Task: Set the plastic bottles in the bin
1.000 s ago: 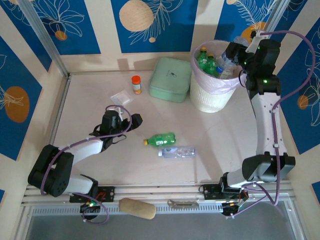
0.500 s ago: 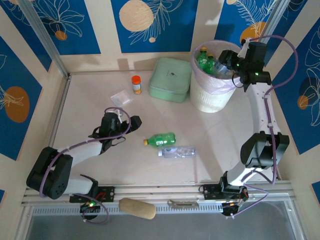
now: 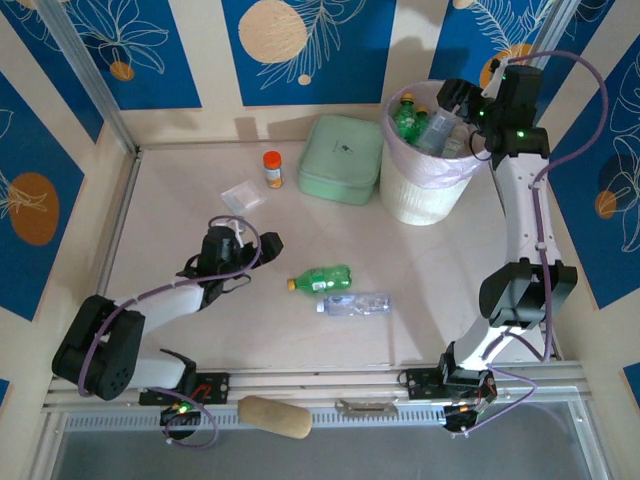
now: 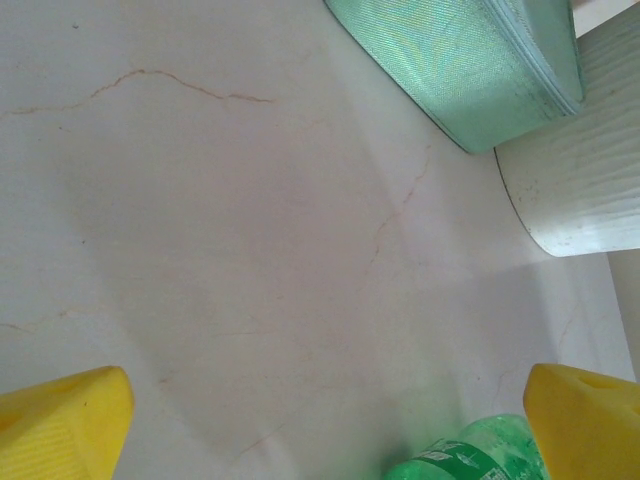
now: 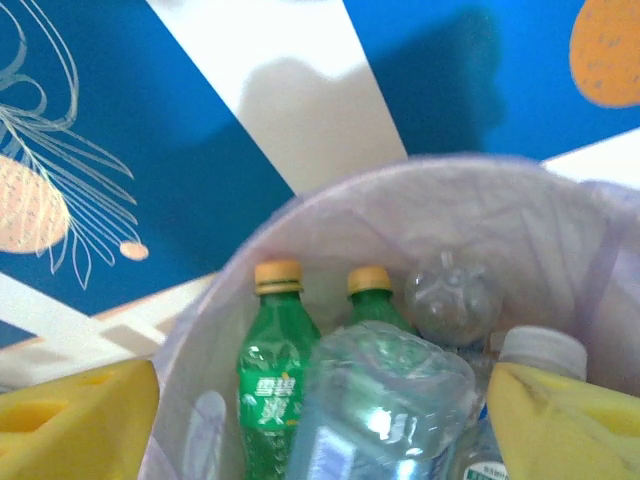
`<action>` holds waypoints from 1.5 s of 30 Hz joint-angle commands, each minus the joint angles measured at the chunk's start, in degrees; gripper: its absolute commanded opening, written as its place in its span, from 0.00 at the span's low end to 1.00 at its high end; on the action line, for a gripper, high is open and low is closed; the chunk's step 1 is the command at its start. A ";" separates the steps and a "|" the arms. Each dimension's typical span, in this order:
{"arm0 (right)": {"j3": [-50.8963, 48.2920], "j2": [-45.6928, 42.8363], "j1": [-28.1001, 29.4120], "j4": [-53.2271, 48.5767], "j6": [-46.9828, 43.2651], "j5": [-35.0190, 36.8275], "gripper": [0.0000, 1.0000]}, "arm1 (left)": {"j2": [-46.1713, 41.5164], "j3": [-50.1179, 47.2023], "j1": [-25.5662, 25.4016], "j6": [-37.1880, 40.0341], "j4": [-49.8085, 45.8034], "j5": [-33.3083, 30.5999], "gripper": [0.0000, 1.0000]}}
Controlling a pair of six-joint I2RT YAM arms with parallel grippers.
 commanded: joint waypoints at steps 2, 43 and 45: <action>1.53 -2.60 1.22 -1.66 -3.84 3.24 0.88 | -1.08 -0.74 0.24 -0.68 0.87 0.15 1.00; -35.63 -5.83 54.04 -16.38 -24.16 11.78 1.00 | -7.74 2.34 6.01 4.10 -10.85 -7.75 1.00; -34.31 -2.55 56.02 -17.97 -24.82 14.24 0.99 | -8.26 2.34 6.57 4.39 -11.49 -8.11 1.00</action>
